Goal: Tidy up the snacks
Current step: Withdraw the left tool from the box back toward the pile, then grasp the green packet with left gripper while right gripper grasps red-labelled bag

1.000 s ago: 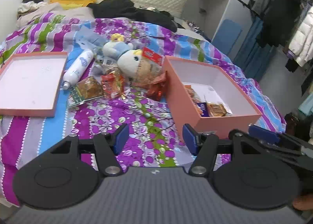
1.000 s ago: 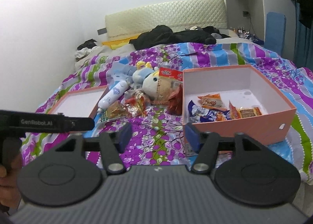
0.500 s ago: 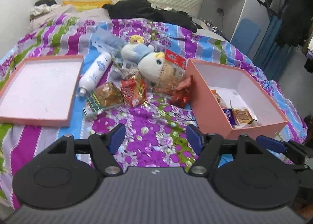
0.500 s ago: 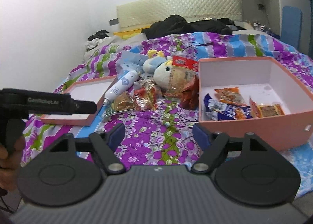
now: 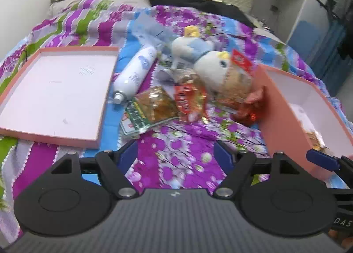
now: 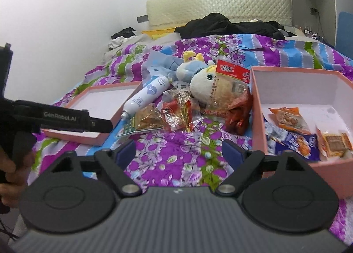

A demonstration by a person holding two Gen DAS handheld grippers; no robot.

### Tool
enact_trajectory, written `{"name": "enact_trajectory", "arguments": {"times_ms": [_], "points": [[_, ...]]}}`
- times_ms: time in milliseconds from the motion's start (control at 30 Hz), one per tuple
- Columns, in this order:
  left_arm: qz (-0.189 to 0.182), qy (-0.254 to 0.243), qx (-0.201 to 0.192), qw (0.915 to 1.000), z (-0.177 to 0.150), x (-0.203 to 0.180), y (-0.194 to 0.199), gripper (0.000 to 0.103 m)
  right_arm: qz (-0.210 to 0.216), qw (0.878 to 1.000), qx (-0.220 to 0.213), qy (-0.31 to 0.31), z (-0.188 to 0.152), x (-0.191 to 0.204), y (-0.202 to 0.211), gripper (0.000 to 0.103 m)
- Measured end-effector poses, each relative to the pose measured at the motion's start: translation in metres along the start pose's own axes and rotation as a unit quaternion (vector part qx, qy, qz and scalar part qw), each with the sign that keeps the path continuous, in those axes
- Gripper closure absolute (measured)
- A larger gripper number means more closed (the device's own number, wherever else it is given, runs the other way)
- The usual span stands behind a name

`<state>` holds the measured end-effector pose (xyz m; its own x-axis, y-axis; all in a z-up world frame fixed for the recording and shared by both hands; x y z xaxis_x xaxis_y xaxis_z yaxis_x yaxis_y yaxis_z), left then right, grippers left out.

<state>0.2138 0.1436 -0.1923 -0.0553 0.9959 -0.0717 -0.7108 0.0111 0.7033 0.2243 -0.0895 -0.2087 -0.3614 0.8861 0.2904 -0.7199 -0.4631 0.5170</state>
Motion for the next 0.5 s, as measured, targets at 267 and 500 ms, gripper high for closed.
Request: {"name": "enact_trajectory", "arguments": {"times_ms": [267, 500], "points": [[0.013, -0.047, 0.023, 0.9985, 0.015, 0.025, -0.081, 0.017, -0.008, 0.999, 0.007, 0.034, 0.011, -0.006, -0.084, 0.017], [0.013, -0.117, 0.058, 0.9913, 0.021, 0.039, -0.134, 0.015, 0.018, 0.999, 0.024, 0.02, 0.023, -0.008, -0.159, 0.018]]}}
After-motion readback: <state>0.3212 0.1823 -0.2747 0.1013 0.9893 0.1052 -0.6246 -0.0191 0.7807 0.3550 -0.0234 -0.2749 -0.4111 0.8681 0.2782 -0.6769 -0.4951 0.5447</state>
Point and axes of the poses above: each gripper's, at about its wrist camera, not at the fingertips, and y roughly against the way its jaws point, x to its left, z to its top, the point moved 3 cm from there along -y, roughly the way its jaws point, and after that the axes turned 9 degrees about -y, right-handed, at the moved point
